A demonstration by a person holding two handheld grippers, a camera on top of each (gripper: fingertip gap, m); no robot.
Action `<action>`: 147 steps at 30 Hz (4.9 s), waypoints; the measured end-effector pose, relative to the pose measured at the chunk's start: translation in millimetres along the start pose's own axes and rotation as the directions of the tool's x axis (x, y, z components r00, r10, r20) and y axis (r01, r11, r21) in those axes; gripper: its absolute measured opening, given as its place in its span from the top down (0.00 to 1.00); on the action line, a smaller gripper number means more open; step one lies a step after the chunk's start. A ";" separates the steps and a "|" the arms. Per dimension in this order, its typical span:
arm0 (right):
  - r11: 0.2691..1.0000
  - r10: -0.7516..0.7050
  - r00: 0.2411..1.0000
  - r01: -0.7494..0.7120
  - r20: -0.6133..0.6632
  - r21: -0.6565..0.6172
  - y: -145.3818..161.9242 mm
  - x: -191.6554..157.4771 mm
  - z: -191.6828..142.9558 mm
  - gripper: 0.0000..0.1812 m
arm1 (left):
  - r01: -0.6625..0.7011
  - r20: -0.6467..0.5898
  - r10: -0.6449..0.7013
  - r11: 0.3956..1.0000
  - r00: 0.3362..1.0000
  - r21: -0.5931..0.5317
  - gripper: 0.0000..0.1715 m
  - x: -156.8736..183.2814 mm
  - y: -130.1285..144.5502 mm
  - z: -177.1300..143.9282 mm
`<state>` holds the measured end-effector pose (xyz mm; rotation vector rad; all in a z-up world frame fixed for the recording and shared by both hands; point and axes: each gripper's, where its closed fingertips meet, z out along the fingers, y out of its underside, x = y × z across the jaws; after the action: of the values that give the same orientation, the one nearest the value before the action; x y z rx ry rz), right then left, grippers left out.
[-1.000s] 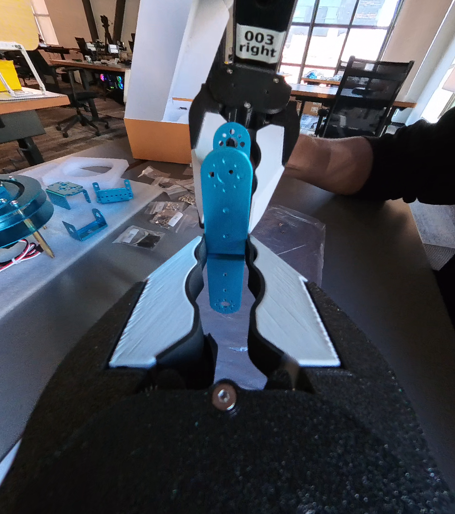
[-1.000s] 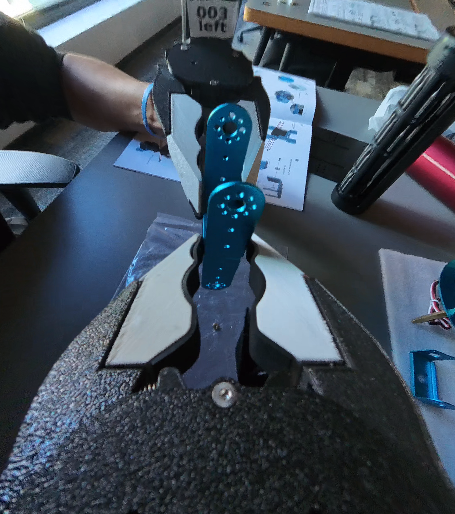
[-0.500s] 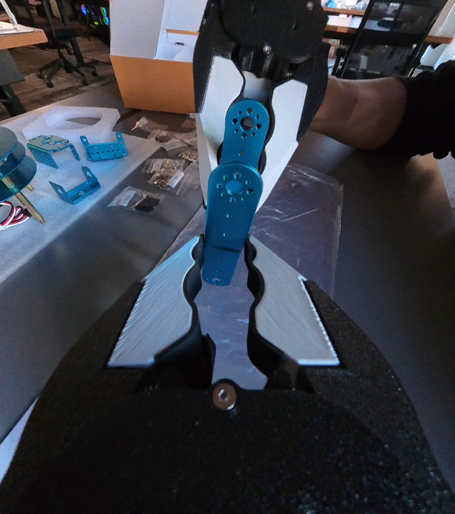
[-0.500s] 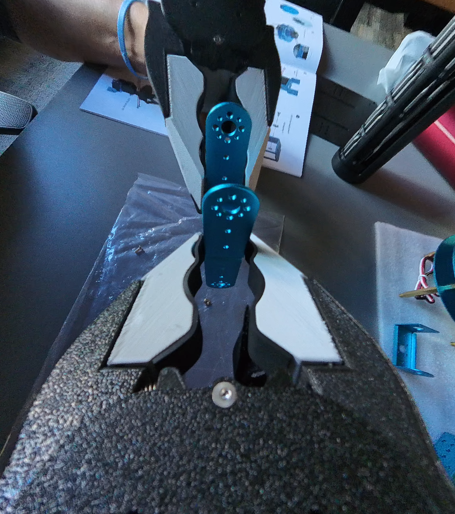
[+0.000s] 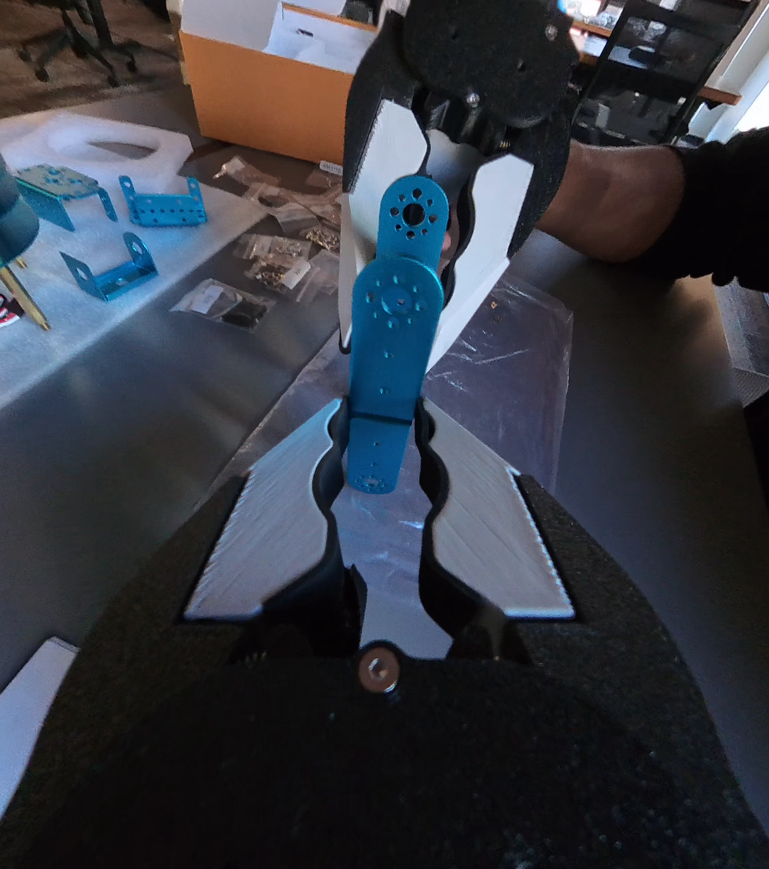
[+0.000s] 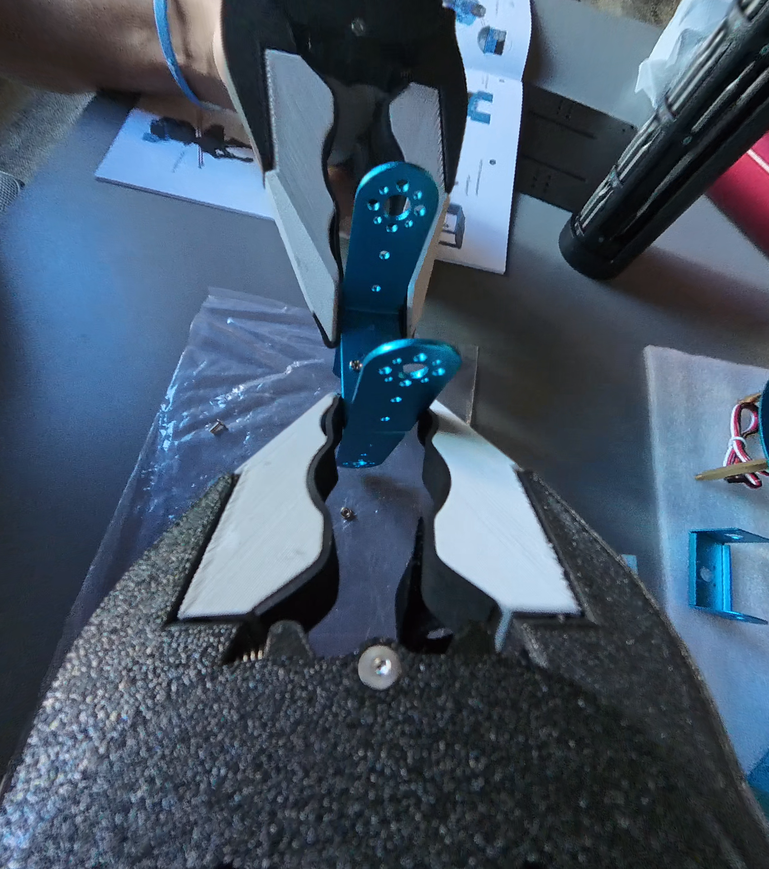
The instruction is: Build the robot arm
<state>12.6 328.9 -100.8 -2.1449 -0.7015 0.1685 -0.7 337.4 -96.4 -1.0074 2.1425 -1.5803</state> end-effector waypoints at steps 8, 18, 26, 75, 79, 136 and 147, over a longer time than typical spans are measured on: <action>0.999 0.022 1.000 -0.021 0.012 -0.029 4.5 -1.1 4.0 0.83 | -0.014 0.015 0.014 0.999 1.000 -0.037 0.85 -0.8 4.7 0.5; 0.986 0.088 0.986 -0.066 0.138 -0.156 -0.8 -56.5 -31.1 0.89 | -0.087 0.111 0.090 0.996 0.990 -0.032 0.85 -16.7 -3.4 -15.3; 0.892 0.165 0.932 -0.001 0.322 -0.453 24.1 -106.0 30.4 0.90 | -0.097 0.135 0.106 0.993 0.985 -0.072 0.85 -22.3 5.5 -10.7; 0.861 0.432 0.835 -0.269 -0.341 0.431 -42.7 39.9 -16.1 0.98 | 0.094 0.308 -0.139 0.983 0.941 0.158 0.85 -36.3 -23.1 -2.0; 0.848 0.450 0.835 -0.287 -0.318 0.445 -42.3 43.1 -10.0 0.98 | 0.104 0.320 -0.149 0.982 0.936 0.155 0.85 -39.7 -22.7 -5.9; 0.896 0.387 0.846 -0.252 -0.367 0.364 -39.0 47.7 1.1 0.97 | 0.048 0.385 -0.083 0.994 0.919 0.099 0.85 -45.4 -17.5 -6.8; 0.895 0.315 0.894 -0.167 -0.320 0.414 -54.5 44.5 -19.5 0.92 | 0.034 0.390 -0.068 0.995 0.918 0.094 0.85 -45.7 -18.1 -9.0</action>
<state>33.5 365.6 -41.3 -1.8094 -0.1481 0.0143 32.9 372.3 -84.1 -1.2404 1.7750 -1.3384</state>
